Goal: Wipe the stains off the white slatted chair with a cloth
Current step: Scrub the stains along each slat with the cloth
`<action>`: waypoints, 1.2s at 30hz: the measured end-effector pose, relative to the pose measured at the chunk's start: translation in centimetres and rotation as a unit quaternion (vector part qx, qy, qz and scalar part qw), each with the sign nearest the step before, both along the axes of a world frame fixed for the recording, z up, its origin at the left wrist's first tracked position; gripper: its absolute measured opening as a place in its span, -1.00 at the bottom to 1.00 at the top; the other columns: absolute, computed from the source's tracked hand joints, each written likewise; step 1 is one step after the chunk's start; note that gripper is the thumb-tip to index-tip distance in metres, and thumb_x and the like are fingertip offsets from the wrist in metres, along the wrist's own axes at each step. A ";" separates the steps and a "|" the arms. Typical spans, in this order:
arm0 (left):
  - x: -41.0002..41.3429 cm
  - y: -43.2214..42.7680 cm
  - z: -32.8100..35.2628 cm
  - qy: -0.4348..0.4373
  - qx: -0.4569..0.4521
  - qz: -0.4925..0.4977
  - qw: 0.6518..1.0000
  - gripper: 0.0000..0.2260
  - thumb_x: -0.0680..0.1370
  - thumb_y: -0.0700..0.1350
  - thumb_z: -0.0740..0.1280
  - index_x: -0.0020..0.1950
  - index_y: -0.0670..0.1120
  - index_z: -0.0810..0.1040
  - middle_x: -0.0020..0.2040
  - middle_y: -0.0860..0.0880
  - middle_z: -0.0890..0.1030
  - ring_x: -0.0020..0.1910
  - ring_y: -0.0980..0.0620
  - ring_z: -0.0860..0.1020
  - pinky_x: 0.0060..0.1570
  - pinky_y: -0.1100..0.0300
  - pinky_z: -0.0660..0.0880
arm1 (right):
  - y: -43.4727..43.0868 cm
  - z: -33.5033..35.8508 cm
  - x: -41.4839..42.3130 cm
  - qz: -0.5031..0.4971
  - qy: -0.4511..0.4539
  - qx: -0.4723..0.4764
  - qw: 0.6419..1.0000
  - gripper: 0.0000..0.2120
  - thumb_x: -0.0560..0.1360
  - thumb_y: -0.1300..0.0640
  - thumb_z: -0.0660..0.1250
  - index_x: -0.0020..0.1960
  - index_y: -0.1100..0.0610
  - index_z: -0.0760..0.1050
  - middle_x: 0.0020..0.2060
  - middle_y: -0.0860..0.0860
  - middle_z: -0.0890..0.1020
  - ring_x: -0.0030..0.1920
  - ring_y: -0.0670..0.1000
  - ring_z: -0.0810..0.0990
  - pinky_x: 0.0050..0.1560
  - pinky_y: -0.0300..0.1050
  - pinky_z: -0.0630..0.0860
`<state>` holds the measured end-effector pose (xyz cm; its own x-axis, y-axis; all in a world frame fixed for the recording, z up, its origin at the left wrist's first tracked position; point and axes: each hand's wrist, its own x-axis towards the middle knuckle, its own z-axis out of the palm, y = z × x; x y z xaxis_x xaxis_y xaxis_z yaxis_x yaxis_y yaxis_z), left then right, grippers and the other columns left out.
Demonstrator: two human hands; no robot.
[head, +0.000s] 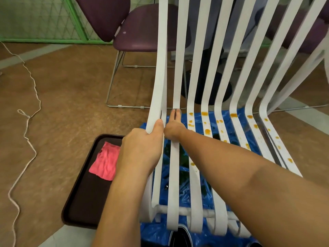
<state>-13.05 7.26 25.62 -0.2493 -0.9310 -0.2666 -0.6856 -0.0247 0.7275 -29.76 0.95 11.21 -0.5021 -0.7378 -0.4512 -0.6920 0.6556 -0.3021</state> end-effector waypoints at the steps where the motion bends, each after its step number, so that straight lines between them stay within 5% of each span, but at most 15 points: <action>1: 0.0 -0.1 -0.1 0.008 0.002 0.008 1.000 -0.52 0.58 0.34 0.18 -0.17 -0.05 0.56 -0.23 -0.08 0.63 -0.25 -0.07 0.62 -0.30 0.11 0.47 | 0.0 -0.1 0.1 0.006 0.007 0.000 1.000 -0.14 0.58 0.34 0.20 0.57 0.22 -0.39 0.54 0.10 -0.42 0.58 0.16 -0.29 0.48 0.06 0.29; 3: -0.1 -0.1 -0.3 0.024 -0.003 0.018 1.000 -0.53 0.57 0.32 0.20 -0.12 -0.07 0.59 -0.24 -0.08 0.63 -0.26 -0.09 0.62 -0.30 0.07 0.51 | 0.2 -0.5 0.3 0.013 0.003 -0.005 1.000 -0.14 0.57 0.34 0.19 0.57 0.21 -0.39 0.54 0.10 -0.42 0.59 0.21 -0.17 0.46 0.06 0.32; 6: -0.2 0.1 -0.3 0.034 -0.030 0.015 0.999 -0.63 0.59 0.29 0.22 -0.04 0.00 0.54 -0.18 -0.01 0.61 -0.21 -0.05 0.61 -0.21 -0.01 0.59 | 1.2 -1.0 1.2 -0.001 0.000 -0.026 1.000 -0.12 0.55 0.28 0.20 0.58 0.17 -0.39 0.55 0.07 -0.40 0.46 0.28 0.33 0.27 0.06 0.51; 9: -0.1 0.2 -0.3 0.051 -0.028 0.013 0.998 -0.68 0.59 0.29 0.23 0.02 0.05 0.50 -0.16 0.01 0.61 -0.20 -0.05 0.63 -0.16 -0.07 0.63 | 2.7 -0.9 2.6 0.004 0.041 -0.021 0.999 -0.11 0.54 0.25 0.22 0.58 0.19 -0.38 0.56 0.10 -0.37 0.29 0.31 0.48 0.10 0.04 0.58; 12: 0.0 0.3 -0.1 0.053 -0.023 0.014 0.998 -0.73 0.58 0.28 0.24 -0.05 0.10 0.47 -0.17 0.00 0.62 -0.22 -0.06 0.64 -0.16 -0.07 0.64 | 4.0 -1.6 4.1 0.040 0.083 -0.020 0.996 -0.11 0.52 0.20 0.22 0.58 0.24 -0.36 0.56 0.14 -0.36 0.48 0.26 0.28 -0.01 -0.02 0.53; 18: 0.0 0.8 1.0 0.056 -0.018 0.009 0.998 -0.69 0.61 0.25 0.23 -0.02 0.02 0.51 -0.17 -0.06 0.63 -0.23 -0.09 0.63 -0.28 0.01 0.56 | 10.0 0.6 8.2 0.149 0.157 0.001 0.976 -0.35 0.63 0.12 0.14 0.59 0.33 -0.07 0.55 0.28 -0.28 0.58 0.29 -0.12 0.14 0.07 0.56; 21: 0.2 1.3 1.6 0.066 -0.017 0.009 0.998 -0.70 0.61 0.23 0.25 -0.07 0.02 0.50 -0.16 -0.07 0.63 -0.22 -0.13 0.65 -0.17 -0.11 0.64 | 13.3 1.9 10.3 0.182 0.143 -0.009 0.973 -0.51 0.69 0.10 0.06 0.58 0.21 0.11 0.55 0.32 -0.24 0.58 0.27 -0.18 0.19 0.13 0.52; 24: 0.3 1.8 1.9 0.067 -0.018 0.008 0.998 -0.70 0.62 0.22 0.24 -0.08 0.02 0.51 -0.17 -0.11 0.64 -0.26 -0.11 0.64 -0.20 -0.08 0.62 | 15.8 1.9 12.1 0.224 0.134 -0.016 0.965 -0.66 0.65 0.14 0.18 0.41 0.14 0.38 0.56 0.32 -0.21 0.55 0.32 -0.32 0.16 0.20 0.49; 29: 0.5 2.1 2.0 0.059 -0.033 0.002 0.998 -0.71 0.63 0.23 0.23 -0.12 0.05 0.47 -0.17 -0.08 0.63 -0.23 -0.08 0.64 -0.15 -0.12 0.65 | 17.3 1.2 12.9 0.203 0.098 -0.031 0.974 -0.76 0.59 0.16 0.29 0.24 0.18 0.46 0.58 0.24 -0.21 0.55 0.25 -0.35 0.22 0.26 0.44; 31: 0.4 2.2 1.9 0.058 -0.039 -0.001 0.998 -0.71 0.63 0.23 0.22 -0.13 0.06 0.46 -0.17 -0.06 0.62 -0.21 -0.09 0.64 -0.12 -0.16 0.65 | 16.9 1.1 12.8 0.179 0.087 -0.039 0.979 -0.66 0.64 0.16 0.21 0.38 0.21 0.38 0.58 0.22 -0.23 0.57 0.22 -0.31 0.28 0.27 0.39; 33: 0.5 2.1 1.8 0.054 -0.044 -0.003 0.998 -0.71 0.63 0.23 0.22 -0.13 0.07 0.45 -0.16 -0.05 0.62 -0.22 -0.09 0.64 -0.13 -0.16 0.65 | 16.3 1.3 12.3 0.124 0.060 -0.067 0.988 -0.48 0.69 0.12 0.09 0.56 0.32 0.07 0.57 0.18 -0.28 0.59 0.18 -0.10 0.35 0.23 0.36; 36: 0.5 1.8 1.5 0.051 -0.046 -0.010 0.998 -0.71 0.63 0.24 0.21 -0.09 0.06 0.48 -0.15 -0.04 0.61 -0.21 -0.08 0.64 -0.13 -0.12 0.64 | 14.3 0.7 10.8 0.082 0.048 -0.090 0.991 -0.37 0.69 0.10 0.09 0.59 0.32 -0.14 0.57 0.15 -0.31 0.57 0.20 0.04 0.36 0.17 0.39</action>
